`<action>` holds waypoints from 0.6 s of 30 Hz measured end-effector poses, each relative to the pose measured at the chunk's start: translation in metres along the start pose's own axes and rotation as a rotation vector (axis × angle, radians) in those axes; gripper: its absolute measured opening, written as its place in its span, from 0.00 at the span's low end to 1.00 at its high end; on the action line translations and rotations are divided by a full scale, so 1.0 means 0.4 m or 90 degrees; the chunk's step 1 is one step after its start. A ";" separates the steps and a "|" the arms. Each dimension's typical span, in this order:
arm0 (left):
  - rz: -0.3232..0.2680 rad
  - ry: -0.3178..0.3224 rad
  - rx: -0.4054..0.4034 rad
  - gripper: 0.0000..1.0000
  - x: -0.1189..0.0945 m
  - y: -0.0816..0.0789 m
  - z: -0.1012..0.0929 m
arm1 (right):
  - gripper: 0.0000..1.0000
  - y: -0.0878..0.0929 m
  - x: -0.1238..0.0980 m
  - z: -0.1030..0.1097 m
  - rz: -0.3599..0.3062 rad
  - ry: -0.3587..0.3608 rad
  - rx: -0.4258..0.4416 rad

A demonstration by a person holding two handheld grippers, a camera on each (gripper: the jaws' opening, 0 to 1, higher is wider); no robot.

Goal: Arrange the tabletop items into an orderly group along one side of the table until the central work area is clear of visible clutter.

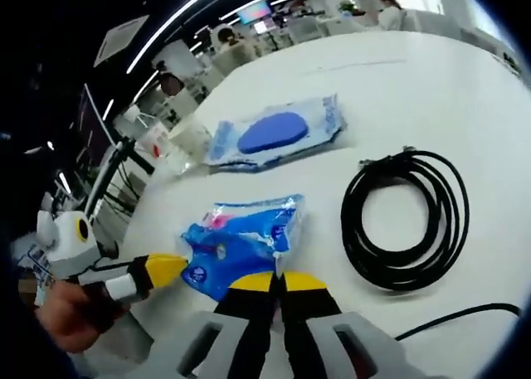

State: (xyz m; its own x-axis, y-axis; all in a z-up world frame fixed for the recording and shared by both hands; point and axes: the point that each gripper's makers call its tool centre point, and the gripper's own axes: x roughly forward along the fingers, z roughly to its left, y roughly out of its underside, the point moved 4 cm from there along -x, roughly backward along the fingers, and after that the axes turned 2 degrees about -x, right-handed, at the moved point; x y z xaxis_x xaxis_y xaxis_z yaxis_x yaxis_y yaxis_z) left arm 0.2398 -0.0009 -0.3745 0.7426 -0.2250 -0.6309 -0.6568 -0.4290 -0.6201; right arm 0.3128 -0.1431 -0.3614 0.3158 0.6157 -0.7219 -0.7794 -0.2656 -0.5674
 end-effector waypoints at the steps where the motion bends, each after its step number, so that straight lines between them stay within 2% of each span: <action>1: 0.001 0.003 -0.002 0.00 -0.002 0.001 -0.005 | 0.00 -0.001 -0.008 0.003 -0.003 -0.001 -0.004; 14: -0.013 0.036 0.017 0.00 -0.007 -0.014 -0.051 | 0.00 -0.010 -0.030 -0.023 -0.040 0.001 0.023; 18: -0.017 0.059 0.024 0.00 -0.002 -0.020 -0.077 | 0.00 -0.009 -0.063 -0.033 -0.068 0.013 0.037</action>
State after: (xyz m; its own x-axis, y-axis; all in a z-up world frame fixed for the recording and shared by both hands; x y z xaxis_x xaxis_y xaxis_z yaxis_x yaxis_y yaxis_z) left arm 0.2484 -0.0241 -0.3547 0.7676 -0.2946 -0.5692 -0.6399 -0.4024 -0.6547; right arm 0.3149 -0.1675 -0.3463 0.4086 0.6233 -0.6668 -0.7707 -0.1558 -0.6179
